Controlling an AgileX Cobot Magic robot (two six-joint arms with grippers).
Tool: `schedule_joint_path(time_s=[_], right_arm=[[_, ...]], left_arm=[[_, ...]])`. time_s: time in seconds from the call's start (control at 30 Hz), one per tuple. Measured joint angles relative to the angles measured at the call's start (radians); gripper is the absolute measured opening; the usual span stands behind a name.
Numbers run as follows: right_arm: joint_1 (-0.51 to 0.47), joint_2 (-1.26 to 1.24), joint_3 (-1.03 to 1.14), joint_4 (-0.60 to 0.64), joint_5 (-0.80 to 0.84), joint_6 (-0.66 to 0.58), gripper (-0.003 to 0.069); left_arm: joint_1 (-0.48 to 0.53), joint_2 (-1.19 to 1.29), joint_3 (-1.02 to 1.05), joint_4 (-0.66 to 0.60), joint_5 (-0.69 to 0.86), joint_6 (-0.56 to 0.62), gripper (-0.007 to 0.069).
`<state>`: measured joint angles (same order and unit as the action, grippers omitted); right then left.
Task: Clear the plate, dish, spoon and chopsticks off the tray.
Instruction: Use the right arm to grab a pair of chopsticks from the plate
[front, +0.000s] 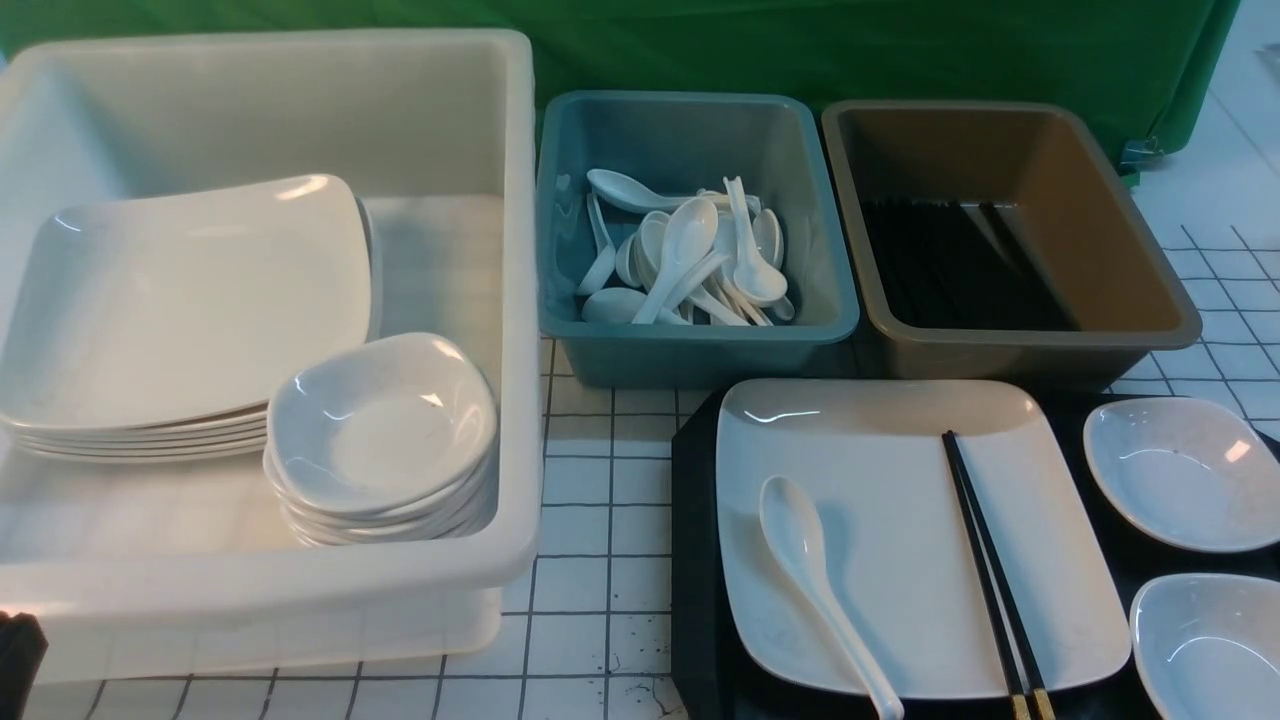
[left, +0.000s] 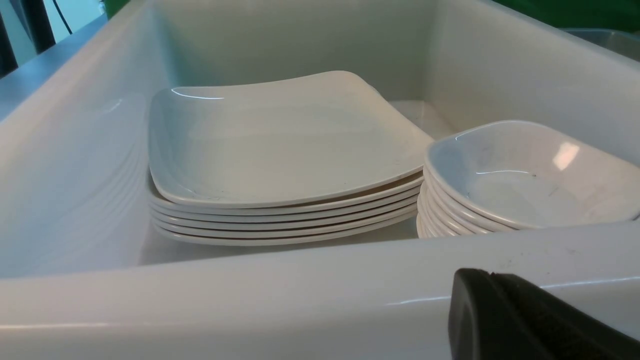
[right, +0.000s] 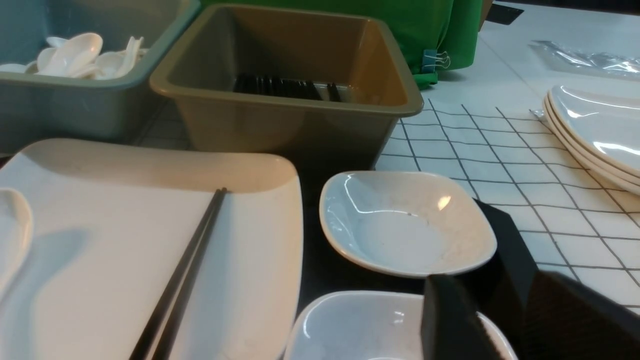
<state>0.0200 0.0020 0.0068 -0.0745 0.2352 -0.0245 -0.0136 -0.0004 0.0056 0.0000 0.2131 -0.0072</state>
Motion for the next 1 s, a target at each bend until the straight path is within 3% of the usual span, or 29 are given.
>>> schedule_joint_path(time_s=[0.27,0.43,0.47,0.6,1.0], right_arm=[[0.0,0.0,0.0,0.004,-0.005,0.006,0.0242],[0.0,0.0,0.0,0.141,-0.091,0.212,0.0242],[0.0,0.0,0.0,0.207,-0.137,0.348,0.0242],[0.0,0.0,0.0,0.262,-0.196,0.56,0.0242],[0.0,0.0,-0.005,0.286,-0.292,0.743,0.0209]], left_arm=[[0.0,0.0,0.0,0.005,0.0,0.0,0.0021],[0.0,0.0,0.0,0.0,0.0,0.001,0.0021],[0.0,0.0,0.0,0.005,0.0,0.001,0.0021],[0.0,0.0,0.0,0.005,0.0,0.001,0.0021],[0.0,0.0,0.0,0.005,0.0,0.001,0.0021]])
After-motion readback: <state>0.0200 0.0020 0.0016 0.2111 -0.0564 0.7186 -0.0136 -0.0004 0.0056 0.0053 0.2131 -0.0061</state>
